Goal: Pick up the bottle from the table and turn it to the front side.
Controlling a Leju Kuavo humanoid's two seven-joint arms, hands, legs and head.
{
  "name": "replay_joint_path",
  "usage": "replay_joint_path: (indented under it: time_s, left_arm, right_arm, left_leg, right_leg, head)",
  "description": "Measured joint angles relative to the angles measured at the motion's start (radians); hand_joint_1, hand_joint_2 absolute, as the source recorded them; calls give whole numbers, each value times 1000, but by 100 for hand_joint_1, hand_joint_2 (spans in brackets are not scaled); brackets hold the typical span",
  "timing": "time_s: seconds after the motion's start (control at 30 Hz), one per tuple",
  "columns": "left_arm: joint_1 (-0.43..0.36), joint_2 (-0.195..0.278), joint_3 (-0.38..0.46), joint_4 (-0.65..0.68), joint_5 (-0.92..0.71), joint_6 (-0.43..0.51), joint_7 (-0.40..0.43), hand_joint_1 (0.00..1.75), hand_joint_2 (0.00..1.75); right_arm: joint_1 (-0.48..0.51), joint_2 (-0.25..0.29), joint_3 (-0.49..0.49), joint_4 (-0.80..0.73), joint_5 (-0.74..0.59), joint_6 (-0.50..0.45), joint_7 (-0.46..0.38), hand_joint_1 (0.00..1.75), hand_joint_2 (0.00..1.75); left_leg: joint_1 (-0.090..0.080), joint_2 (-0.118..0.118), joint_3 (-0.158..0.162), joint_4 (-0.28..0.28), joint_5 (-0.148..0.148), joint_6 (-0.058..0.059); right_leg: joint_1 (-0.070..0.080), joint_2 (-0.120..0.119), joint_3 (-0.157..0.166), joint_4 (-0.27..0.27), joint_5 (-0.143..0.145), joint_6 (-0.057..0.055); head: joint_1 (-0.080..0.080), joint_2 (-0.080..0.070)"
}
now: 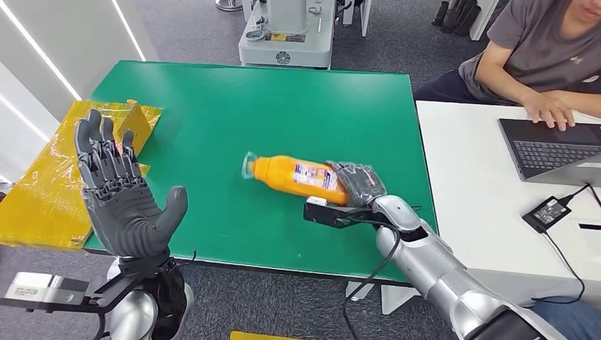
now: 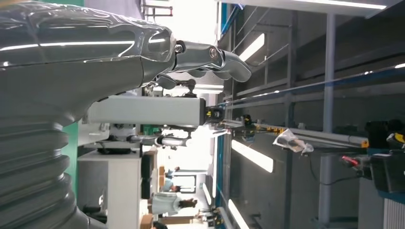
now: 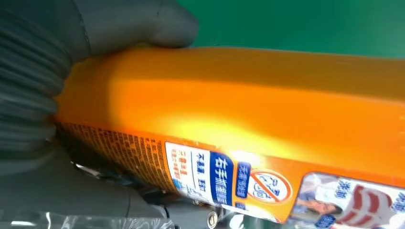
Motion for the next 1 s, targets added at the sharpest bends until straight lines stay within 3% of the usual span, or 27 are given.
replay_joint_path:
  time_s: [0.13,0.43,0.83,1.0]
  left_arm:
    - [5,0,4,-8,-2,3,-9,0,175]
    - [5,0,7,-8,0,8,-11,0,175]
    - [5,-1,9,-7,4,13,-21,0,175]
    - [5,-2,8,-7,0,10,-21,0,175]
  right_arm:
    - [17,59,-103,-62,-53,-191,-1,175,175]
    - [44,104,-201,-112,-79,-228,-28,175,175]
    - [180,154,-295,-274,-187,-445,-146,175,175]
    - [240,159,-316,-358,-214,-492,-187,175,175]
  left_leg:
    - [0,0,0,0,0,0]
    - [0,0,0,0,0,0]
    - [0,0,0,0,0,0]
    - [0,0,0,0,0,0]
  right_leg:
    - [0,0,0,0,-1,0]
    - [0,0,0,0,0,0]
    - [0,0,-1,0,-1,0]
    - [0,0,-1,0,-1,0]
  head:
    - [0,0]
    - [0,0]
    - [0,0]
    - [0,0]
